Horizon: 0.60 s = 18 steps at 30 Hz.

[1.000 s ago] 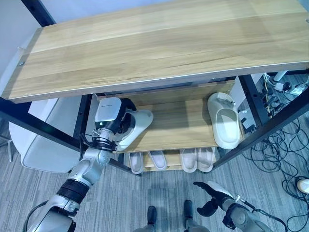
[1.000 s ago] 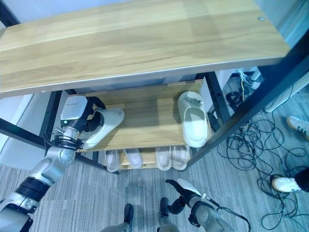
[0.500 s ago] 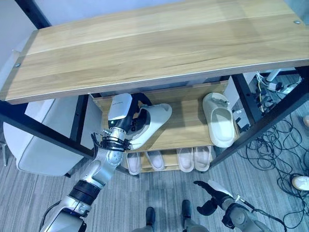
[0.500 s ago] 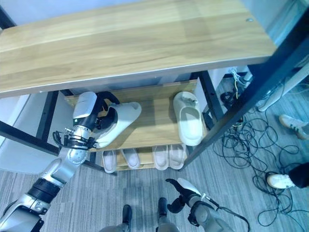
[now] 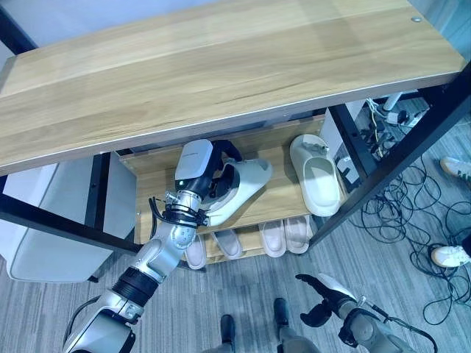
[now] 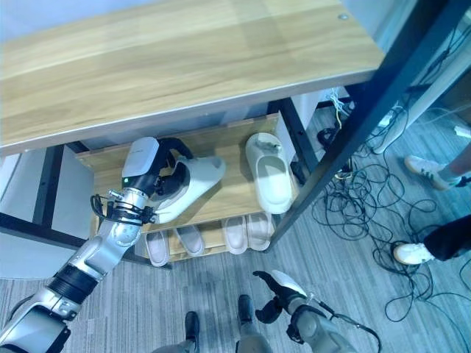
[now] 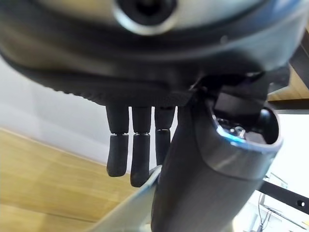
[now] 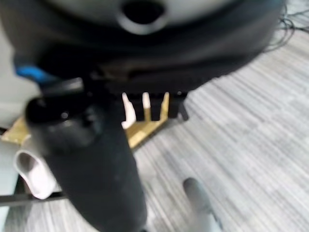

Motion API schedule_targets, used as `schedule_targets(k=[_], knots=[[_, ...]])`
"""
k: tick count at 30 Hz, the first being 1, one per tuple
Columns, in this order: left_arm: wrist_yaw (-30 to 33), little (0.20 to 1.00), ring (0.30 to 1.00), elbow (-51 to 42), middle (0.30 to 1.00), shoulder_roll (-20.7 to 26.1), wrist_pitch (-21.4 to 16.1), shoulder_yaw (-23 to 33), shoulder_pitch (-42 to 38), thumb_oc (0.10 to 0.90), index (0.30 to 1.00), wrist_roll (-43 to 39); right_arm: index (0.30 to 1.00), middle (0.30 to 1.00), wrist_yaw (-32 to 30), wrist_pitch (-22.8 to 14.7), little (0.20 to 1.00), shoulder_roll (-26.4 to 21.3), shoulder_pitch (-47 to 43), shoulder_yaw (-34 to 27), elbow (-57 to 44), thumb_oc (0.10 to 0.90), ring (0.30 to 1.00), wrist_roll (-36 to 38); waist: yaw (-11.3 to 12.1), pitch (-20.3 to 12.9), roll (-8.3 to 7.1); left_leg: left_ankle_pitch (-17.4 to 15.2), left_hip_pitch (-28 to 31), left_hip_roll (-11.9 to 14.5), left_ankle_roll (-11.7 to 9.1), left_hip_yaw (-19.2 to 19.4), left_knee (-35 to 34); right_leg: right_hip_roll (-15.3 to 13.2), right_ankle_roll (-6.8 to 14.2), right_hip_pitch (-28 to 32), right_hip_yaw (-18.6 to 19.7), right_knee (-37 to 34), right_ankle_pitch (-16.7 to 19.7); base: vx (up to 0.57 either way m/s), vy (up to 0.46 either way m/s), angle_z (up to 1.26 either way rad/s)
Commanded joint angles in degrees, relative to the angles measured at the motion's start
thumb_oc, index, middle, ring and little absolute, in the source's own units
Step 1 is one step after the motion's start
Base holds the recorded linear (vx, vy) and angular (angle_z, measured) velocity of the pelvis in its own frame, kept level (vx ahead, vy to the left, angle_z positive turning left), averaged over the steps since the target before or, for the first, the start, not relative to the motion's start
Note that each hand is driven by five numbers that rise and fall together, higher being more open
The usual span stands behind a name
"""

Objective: Arrange the slippers neatly on the shoe rack.

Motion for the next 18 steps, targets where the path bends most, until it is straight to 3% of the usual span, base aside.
schedule_targets(k=[1,18], knots=[[5.23,0.3,0.3,3.9,0.3,-1.75,-1.79,1.17,-11.57,0.4,0.3,-0.35,0.9,0.9,-2.16,-2.38,0.9,-2.11,1.33,-0.41,-4.47,0.8,0.9,0.79,-0.45,-3.98,-1.69,1.59,-5.96,-2.08,1.87,-1.25,-0.35,-0.47,3.09,1.05,0.37,0.73,-8.02,0.0,0.0,0.0],[6.3,0.3,0.3,9.39,0.3,-2.03,0.01,-1.35,-17.82,0.4,0.3,1.3,0.9,0.9,-2.0,-2.81,0.9,-3.35,1.15,0.84,-5.66,0.8,0.9,1.17,-1.46,-3.53,-3.19,1.87,-9.5,-1.47,1.97,0.15,-0.35,-0.17,3.41,-3.4,2.25,0.71,-6.45,-0.01,-0.012,-0.06]])
